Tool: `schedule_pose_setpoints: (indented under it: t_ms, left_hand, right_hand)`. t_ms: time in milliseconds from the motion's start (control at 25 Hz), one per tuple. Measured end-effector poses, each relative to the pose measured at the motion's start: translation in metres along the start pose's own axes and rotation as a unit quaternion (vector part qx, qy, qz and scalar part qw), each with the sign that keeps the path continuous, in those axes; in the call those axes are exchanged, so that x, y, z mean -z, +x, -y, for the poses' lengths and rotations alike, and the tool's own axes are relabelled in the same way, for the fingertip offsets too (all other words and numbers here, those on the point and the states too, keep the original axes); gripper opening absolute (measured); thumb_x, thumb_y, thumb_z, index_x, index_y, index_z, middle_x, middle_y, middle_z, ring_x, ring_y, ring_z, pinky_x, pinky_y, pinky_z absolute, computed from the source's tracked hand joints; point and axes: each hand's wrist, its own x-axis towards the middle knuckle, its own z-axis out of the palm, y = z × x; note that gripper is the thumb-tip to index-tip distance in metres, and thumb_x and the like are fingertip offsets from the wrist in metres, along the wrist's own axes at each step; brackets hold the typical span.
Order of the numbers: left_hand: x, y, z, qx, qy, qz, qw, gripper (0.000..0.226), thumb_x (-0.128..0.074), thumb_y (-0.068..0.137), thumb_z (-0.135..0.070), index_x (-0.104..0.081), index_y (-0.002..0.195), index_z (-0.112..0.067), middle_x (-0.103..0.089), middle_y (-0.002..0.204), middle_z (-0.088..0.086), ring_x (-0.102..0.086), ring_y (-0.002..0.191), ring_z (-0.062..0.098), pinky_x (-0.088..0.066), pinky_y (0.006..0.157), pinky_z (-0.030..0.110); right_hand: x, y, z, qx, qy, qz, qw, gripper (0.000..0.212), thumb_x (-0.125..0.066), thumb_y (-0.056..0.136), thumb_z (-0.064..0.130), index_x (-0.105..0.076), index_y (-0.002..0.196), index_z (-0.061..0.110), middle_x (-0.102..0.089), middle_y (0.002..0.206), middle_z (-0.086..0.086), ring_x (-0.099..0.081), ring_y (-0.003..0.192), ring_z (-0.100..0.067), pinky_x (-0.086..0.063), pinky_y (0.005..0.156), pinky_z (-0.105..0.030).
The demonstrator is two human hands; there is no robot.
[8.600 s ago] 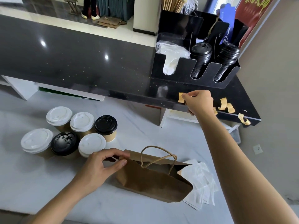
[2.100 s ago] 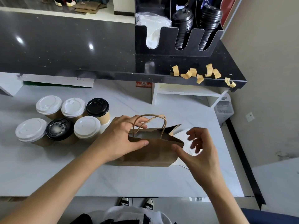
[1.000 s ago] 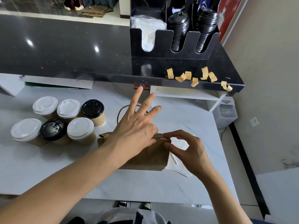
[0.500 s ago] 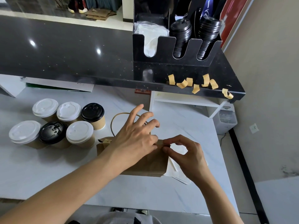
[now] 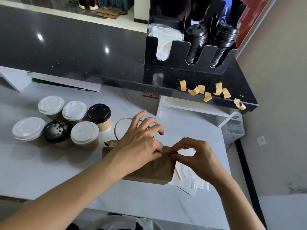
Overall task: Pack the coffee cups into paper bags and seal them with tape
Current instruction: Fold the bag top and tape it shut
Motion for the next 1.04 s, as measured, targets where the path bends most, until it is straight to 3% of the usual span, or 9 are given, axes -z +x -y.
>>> schedule_pose_setpoints:
  t_ms: [240,400,440,560,640,760,880,1040]
  left_hand:
    - [-0.001,-0.001,0.002,0.009,-0.022,0.002,1.0,0.011,-0.084,0.079,-0.043,-0.079,0.075,-0.034,-0.063,0.114,-0.008,-0.052,0.127,0.022,-0.021,0.12,0.055]
    - [-0.004,-0.002,0.003,0.017,-0.022,-0.003,1.0,0.012,-0.082,0.079,-0.046,-0.078,0.076,-0.035,-0.061,0.107,-0.01,-0.053,0.119,0.02,-0.024,0.118,0.055]
    - [-0.004,-0.002,0.003,0.018,-0.025,-0.004,1.0,0.012,-0.082,0.079,-0.046,-0.078,0.077,-0.035,-0.061,0.106,-0.01,-0.054,0.117,0.019,-0.024,0.118,0.054]
    - [-0.005,-0.002,0.004,0.021,-0.034,-0.005,0.999,0.011,-0.082,0.078,-0.047,-0.079,0.077,-0.036,-0.061,0.105,-0.011,-0.055,0.114,0.019,-0.026,0.115,0.05]
    - [-0.005,-0.002,0.003,0.026,-0.033,-0.007,0.999,0.011,-0.081,0.078,-0.048,-0.079,0.078,-0.037,-0.062,0.106,-0.012,-0.055,0.113,0.019,-0.029,0.108,0.045]
    - [-0.005,-0.003,0.003,0.028,-0.03,-0.01,0.999,0.01,-0.081,0.079,-0.048,-0.08,0.078,-0.038,-0.062,0.107,-0.013,-0.055,0.112,0.019,-0.029,0.103,0.042]
    - [-0.005,-0.003,0.004,0.027,-0.031,-0.017,0.999,0.01,-0.082,0.078,-0.047,-0.079,0.078,-0.038,-0.062,0.107,-0.012,-0.055,0.111,0.019,-0.029,0.102,0.042]
    - [-0.006,-0.003,0.004,0.025,-0.03,-0.015,0.999,0.01,-0.083,0.077,-0.047,-0.08,0.078,-0.037,-0.063,0.107,-0.012,-0.055,0.111,0.018,-0.03,0.103,0.042]
  right_hand:
    - [0.005,0.005,0.001,-0.001,-0.009,0.023,1.0,0.011,-0.085,0.083,0.015,-0.077,0.084,0.024,-0.076,0.087,0.015,-0.071,0.092,-0.005,-0.045,0.083,-0.011]
    - [0.025,0.022,0.024,0.008,-0.058,0.091,0.994,0.009,-0.078,0.088,0.037,-0.075,0.092,0.03,-0.074,0.092,0.02,-0.069,0.095,0.0,-0.049,0.085,-0.013]
    - [0.034,0.033,0.029,0.019,-0.071,0.06,0.995,0.011,-0.076,0.089,0.039,-0.075,0.093,0.028,-0.074,0.09,0.018,-0.069,0.091,0.0,-0.051,0.082,-0.013]
    - [0.063,0.076,0.044,0.035,-0.134,-0.136,0.981,0.007,-0.071,0.095,0.028,-0.075,0.091,0.024,-0.07,0.082,0.017,-0.066,0.076,0.0,-0.048,0.067,-0.009]
    - [0.08,0.111,0.048,0.013,-0.17,-0.216,0.961,0.01,-0.068,0.093,0.025,-0.077,0.091,0.021,-0.07,0.08,0.013,-0.064,0.075,-0.004,-0.051,0.071,-0.017]
    - [0.087,0.157,0.039,-0.028,-0.245,-0.216,0.945,0.019,-0.064,0.09,0.033,-0.079,0.092,0.021,-0.075,0.094,0.0,-0.066,0.094,-0.025,-0.055,0.086,-0.04]
    - [0.079,0.186,0.03,-0.114,-0.332,-0.158,0.923,0.025,-0.063,0.091,0.038,-0.078,0.093,0.018,-0.07,0.106,-0.009,-0.058,0.109,-0.037,-0.048,0.091,-0.041]
    - [0.071,0.202,0.026,-0.18,-0.324,-0.141,0.918,0.025,-0.064,0.086,0.036,-0.072,0.091,0.013,-0.069,0.1,-0.012,-0.057,0.107,-0.039,-0.048,0.094,-0.043]
